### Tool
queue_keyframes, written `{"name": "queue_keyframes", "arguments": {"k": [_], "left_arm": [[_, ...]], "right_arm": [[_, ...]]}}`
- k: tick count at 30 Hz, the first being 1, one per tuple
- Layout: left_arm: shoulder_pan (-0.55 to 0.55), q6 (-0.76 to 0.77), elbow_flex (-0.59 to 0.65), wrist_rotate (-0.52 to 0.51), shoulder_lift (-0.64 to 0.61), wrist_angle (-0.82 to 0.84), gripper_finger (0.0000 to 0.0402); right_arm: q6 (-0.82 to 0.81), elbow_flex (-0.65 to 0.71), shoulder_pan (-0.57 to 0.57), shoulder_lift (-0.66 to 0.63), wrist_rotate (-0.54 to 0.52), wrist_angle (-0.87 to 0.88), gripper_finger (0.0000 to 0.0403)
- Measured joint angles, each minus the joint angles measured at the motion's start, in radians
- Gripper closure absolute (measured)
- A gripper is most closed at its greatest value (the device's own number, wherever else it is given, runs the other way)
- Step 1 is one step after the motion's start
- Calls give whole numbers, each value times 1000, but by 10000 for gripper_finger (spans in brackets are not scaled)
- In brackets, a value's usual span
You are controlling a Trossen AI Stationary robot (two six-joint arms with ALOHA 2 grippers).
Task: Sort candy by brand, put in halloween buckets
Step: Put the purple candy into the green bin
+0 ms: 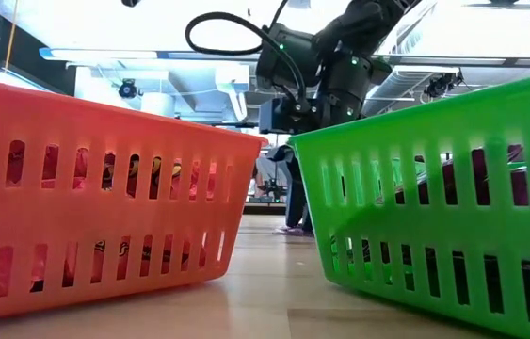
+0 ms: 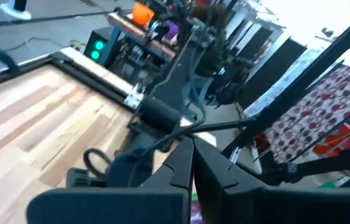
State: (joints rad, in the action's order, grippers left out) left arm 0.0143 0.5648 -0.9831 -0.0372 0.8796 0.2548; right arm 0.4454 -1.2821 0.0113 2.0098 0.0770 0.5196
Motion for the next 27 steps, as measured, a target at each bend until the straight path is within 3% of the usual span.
{"name": "queue_keyframes", "arguments": {"k": [4,6,14,20,24,27], "left_arm": [[0,-6,0,-2,0,47,401],[0,-22,0,-4,0,62,401],[-14,-79,0,-5,-24,62,401],[-50,-83,0,-5,-52,65,401],[-68,-108,0,-5,-55,102,401],[-76,-98,0,-5,-55,125,401]], "right_arm": [[-16,1,9,2,-61,7,357],[-19,1,10,2,-64,12,390],[-66,-25,-5,-28,-104,71,400],[-85,-129,-27,-53,-79,130,396],[-107,-150,-65,-51,43,147,370],[-89,-148,-95,-41,115,198,329]]}}
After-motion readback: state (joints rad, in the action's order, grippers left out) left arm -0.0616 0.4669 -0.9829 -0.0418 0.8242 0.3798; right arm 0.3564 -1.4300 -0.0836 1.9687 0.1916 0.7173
